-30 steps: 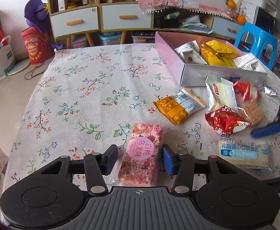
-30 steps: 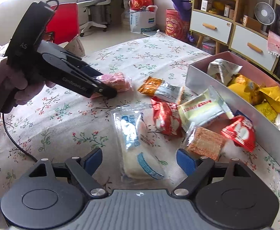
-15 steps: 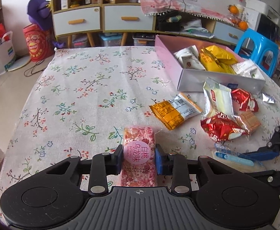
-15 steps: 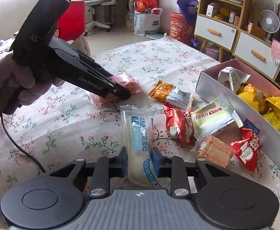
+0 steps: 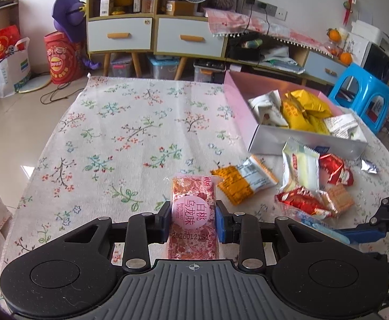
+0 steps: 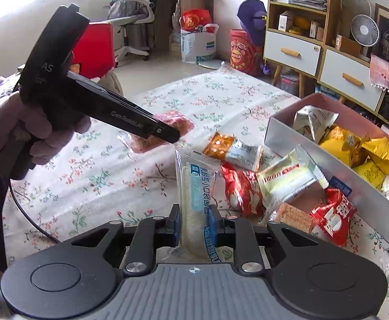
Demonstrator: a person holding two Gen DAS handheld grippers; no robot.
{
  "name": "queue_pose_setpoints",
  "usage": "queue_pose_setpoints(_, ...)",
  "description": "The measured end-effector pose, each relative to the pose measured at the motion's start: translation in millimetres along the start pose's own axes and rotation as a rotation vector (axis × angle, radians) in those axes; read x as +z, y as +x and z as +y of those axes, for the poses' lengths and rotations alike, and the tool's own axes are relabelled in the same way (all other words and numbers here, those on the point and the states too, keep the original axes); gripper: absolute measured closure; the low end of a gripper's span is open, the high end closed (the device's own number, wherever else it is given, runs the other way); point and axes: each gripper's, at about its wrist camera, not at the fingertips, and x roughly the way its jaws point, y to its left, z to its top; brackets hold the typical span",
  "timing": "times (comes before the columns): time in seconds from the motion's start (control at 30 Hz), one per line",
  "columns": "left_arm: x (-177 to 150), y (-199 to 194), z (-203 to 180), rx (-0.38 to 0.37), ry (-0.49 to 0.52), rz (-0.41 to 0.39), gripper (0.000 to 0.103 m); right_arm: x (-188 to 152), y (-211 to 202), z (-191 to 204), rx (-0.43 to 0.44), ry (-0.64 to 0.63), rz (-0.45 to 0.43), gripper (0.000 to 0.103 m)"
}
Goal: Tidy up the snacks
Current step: 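Grasp the pink pastry packet with left tool while right grasps clear milk-bread bag, then carry pink pastry and milk-bread bag into the box and open both tools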
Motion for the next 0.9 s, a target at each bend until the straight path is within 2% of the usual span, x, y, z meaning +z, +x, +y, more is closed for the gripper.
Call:
queue_pose_setpoints(0.17, 8.7, -2.5, -6.1, -0.005, -0.007, -0.016, 0.073, 7.6, -6.3, 0.2, 0.000, 0.008, -0.033, 0.093)
queue_pose_setpoints(0.37, 19.5, -1.9, -14.5, -0.006, -0.023, -0.019, 0.074, 18.2, -15.3, -12.9, -0.045, 0.047, -0.076, 0.093)
queue_pose_setpoints(0.7, 41.5, -4.2, -39.1, -0.051, -0.052, -0.042, 0.073, 38.2, -24.3, -55.1, -0.149, 0.166, -0.151, 0.093)
queue_pose_setpoints(0.9, 56.1, 8.1, -51.3, -0.083, -0.077, -0.051, 0.073, 44.9, -29.0, -91.8, -0.193, 0.285, -0.189, 0.093)
